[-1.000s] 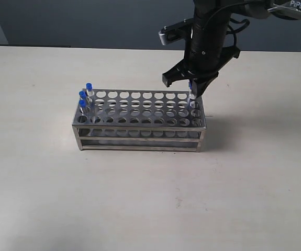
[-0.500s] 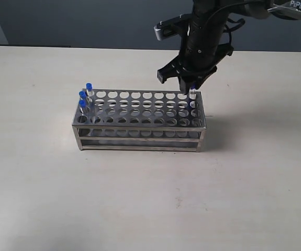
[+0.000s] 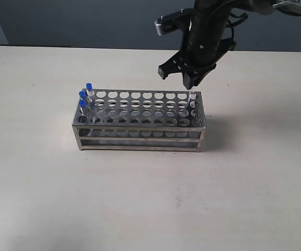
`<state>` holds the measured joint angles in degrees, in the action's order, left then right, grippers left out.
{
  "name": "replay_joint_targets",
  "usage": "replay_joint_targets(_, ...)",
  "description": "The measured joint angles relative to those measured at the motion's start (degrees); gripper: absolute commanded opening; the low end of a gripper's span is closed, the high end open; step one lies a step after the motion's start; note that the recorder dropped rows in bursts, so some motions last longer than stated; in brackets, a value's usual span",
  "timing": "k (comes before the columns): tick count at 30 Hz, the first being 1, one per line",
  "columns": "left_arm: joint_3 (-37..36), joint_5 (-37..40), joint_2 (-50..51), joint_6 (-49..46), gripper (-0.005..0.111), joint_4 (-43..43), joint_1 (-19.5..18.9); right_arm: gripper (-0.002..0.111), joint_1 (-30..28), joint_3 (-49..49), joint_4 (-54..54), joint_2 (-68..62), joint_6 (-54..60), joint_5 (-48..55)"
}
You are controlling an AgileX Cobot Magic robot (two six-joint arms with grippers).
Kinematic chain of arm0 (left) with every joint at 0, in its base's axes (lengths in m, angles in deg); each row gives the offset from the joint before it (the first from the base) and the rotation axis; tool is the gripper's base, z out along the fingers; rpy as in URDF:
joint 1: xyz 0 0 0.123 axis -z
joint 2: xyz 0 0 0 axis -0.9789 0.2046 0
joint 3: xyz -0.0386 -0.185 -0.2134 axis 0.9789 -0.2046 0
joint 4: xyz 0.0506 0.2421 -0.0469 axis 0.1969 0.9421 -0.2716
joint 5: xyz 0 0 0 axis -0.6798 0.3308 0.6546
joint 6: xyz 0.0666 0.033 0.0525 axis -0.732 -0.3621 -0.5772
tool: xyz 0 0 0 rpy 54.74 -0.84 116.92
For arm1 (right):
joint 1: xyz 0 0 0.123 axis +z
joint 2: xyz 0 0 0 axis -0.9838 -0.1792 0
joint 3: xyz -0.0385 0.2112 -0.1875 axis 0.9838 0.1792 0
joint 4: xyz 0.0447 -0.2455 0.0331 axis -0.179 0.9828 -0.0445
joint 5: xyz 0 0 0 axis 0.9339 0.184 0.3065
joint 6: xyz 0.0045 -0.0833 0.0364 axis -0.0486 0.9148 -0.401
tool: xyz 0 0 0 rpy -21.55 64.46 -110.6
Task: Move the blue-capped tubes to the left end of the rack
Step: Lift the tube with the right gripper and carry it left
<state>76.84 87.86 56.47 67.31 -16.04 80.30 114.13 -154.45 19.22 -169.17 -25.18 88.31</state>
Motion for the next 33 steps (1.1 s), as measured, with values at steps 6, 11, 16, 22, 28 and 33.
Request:
replay_joint_targets(6,0.0,0.0,0.0,0.0,0.001,0.0,0.0,-0.001,0.13,0.0,0.0,4.5,0.0,-0.11)
replay_joint_targets(11,0.0,0.0,0.0,0.0,0.001,0.0,0.0,-0.001,0.33,0.0,0.0,6.7,0.0,0.51)
replay_joint_targets(16,0.0,0.0,0.0,0.0,0.001,0.0,0.0,-0.001,1.09,0.0,0.0,9.41,0.11,0.8)
replay_joint_targets(22,0.0,0.0,0.0,0.0,0.001,0.0,0.0,-0.001,3.83,0.0,-0.14,12.16,0.86,0.8)
replay_joint_targets(28,0.0,0.0,0.0,0.0,0.001,0.0,0.0,-0.001,7.39,0.0,-4.82,12.68,4.33,-0.71)
replay_joint_targets(33,0.0,0.0,0.0,0.0,0.001,0.0,0.0,-0.001,10.11,0.0,-15.36,12.68,9.8,-2.47)
